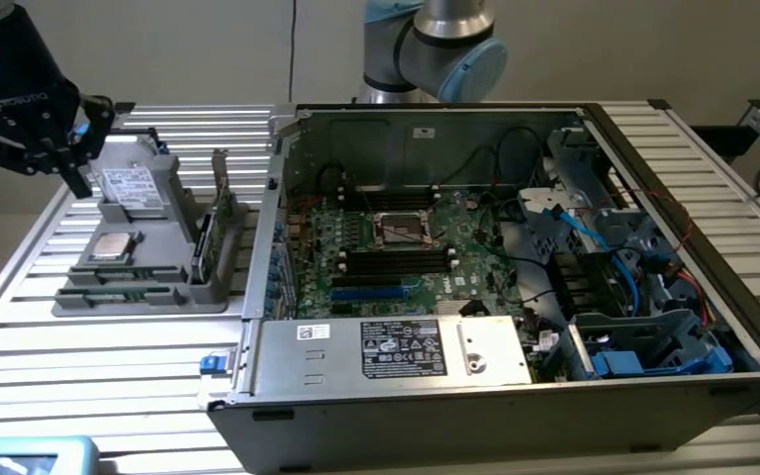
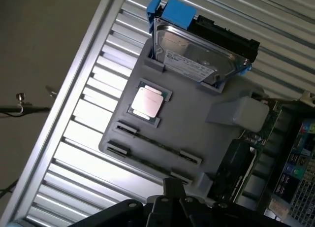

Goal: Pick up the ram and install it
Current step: 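Pick up the ram and move it above insertion slot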

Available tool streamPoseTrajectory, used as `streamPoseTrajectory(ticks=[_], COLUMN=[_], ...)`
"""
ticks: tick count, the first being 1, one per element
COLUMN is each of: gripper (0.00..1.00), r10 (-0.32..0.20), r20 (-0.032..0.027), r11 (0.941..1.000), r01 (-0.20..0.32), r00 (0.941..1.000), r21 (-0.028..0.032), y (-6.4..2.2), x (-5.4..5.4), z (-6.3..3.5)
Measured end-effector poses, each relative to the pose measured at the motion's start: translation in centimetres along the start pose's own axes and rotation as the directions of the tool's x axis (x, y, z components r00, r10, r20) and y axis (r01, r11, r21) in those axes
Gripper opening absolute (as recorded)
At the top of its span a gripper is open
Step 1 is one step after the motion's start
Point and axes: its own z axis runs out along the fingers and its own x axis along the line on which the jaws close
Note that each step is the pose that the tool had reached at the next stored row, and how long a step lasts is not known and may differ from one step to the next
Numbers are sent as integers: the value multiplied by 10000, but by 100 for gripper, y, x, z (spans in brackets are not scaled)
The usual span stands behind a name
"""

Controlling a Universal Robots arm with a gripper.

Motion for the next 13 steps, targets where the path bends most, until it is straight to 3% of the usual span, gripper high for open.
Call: streamPoseTrajectory(ticks=[4,7,13], gripper=[11,11,11], r10=[-719,-1266,-2331], r20=[-16,-28,-50], r11=[9974,9920,9724], r01=[719,1266,2331], r00=[9974,9920,9724], r21=[-16,-29,-56], y=[0,0,0], x=[0,0,0], z=[0,0,0])
